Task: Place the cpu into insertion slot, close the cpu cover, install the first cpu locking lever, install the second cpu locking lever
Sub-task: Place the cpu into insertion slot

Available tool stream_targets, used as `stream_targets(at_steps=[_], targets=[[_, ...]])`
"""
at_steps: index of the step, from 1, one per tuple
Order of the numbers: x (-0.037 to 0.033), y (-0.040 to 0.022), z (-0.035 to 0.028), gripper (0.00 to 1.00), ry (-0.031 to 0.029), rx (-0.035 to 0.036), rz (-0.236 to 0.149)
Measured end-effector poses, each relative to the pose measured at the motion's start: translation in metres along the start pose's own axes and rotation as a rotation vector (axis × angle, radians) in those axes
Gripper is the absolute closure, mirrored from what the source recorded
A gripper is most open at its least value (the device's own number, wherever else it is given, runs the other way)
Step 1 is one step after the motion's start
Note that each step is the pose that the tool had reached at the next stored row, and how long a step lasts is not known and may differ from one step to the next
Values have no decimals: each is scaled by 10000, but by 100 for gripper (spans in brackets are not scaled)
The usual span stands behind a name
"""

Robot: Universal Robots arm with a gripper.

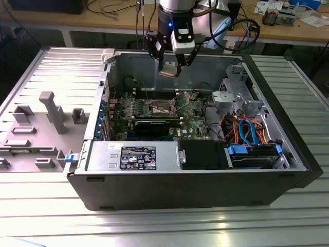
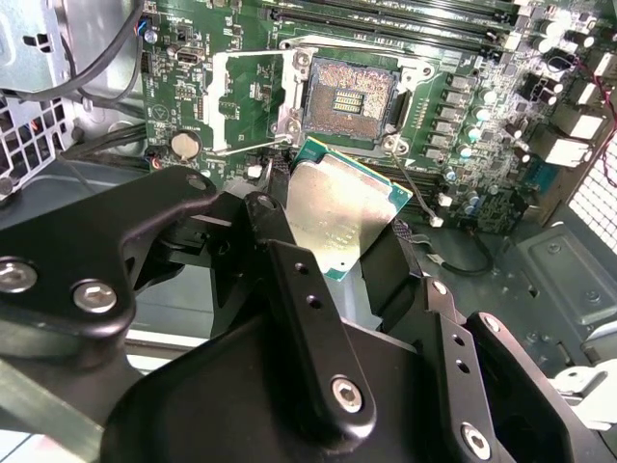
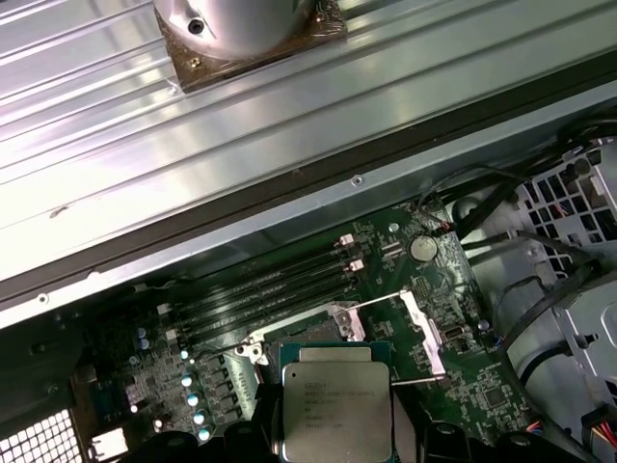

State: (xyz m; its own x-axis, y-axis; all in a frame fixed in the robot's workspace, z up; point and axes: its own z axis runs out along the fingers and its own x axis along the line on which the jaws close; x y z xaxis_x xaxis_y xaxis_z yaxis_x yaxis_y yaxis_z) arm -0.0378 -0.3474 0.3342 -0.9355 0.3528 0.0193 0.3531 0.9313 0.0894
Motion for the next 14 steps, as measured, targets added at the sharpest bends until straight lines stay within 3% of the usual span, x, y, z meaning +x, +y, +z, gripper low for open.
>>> stream_targets(at_steps=[14], targets=[[0,0,0,45,-17,-3,188]])
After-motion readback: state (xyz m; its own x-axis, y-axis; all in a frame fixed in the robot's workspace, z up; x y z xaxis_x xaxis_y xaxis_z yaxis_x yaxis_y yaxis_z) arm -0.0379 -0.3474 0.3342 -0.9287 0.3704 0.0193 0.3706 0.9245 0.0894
